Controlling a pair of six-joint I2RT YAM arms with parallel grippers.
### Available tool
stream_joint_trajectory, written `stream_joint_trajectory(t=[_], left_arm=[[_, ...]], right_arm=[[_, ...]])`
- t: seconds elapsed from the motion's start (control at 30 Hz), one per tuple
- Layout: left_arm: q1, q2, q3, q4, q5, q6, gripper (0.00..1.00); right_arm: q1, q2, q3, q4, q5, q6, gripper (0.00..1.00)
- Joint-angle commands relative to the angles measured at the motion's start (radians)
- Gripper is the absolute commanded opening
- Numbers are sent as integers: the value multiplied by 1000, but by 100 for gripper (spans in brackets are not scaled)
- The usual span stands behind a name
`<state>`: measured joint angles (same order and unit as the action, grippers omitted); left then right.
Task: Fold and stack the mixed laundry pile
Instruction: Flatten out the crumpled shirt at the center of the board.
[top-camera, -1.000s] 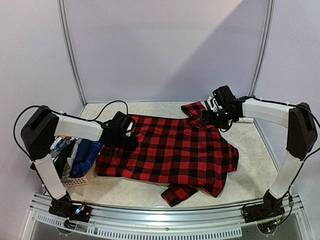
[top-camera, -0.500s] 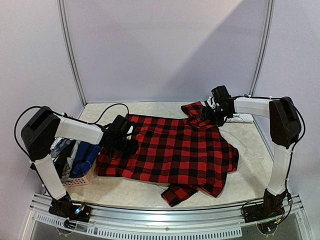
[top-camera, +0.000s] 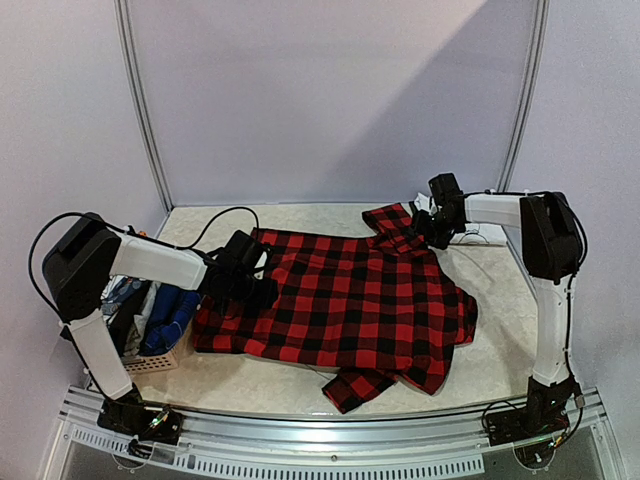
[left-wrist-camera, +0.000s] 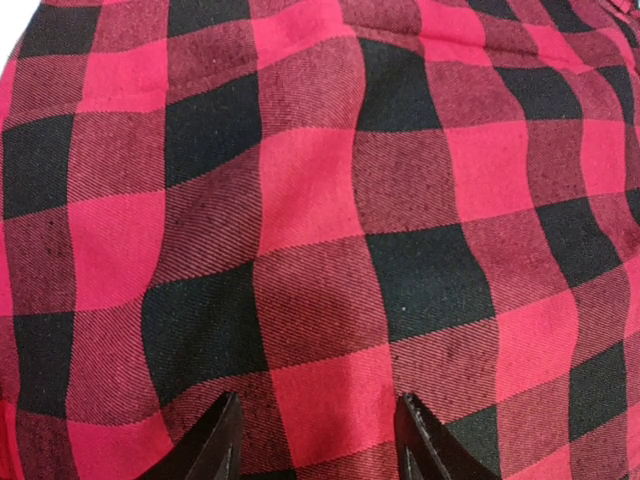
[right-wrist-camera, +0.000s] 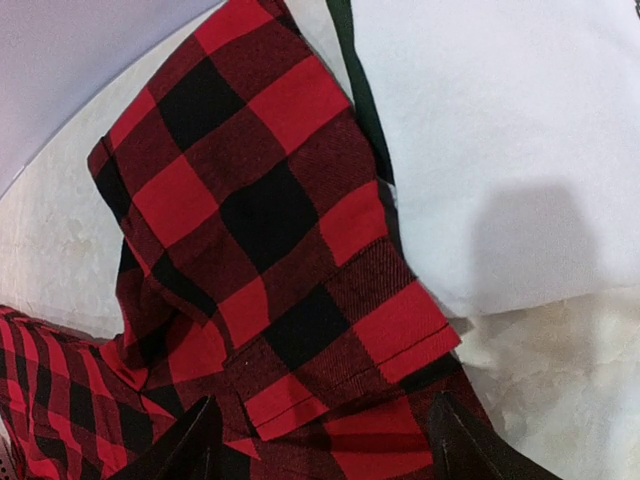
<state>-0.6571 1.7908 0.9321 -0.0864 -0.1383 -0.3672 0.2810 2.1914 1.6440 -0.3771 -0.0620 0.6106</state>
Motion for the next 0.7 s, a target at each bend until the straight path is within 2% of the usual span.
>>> stream_joint_trajectory(t=[0.0,0.47,0.57,0.67], left_arm=[[-18,-18,-10,16,-3,11,52],[-18,-7,-9,25,-13,25,50],[-18,-5,-10,28,-15,27,49],[-18,2,-7,27,-15,30,49]], right_arm=[[-17,62,41,1,-7,7,70],[-31,147,128,-6,-20,-1,59],[-32,161,147,-9,-28,-2,55],[-31,174,163,-9,-31,-5,44]])
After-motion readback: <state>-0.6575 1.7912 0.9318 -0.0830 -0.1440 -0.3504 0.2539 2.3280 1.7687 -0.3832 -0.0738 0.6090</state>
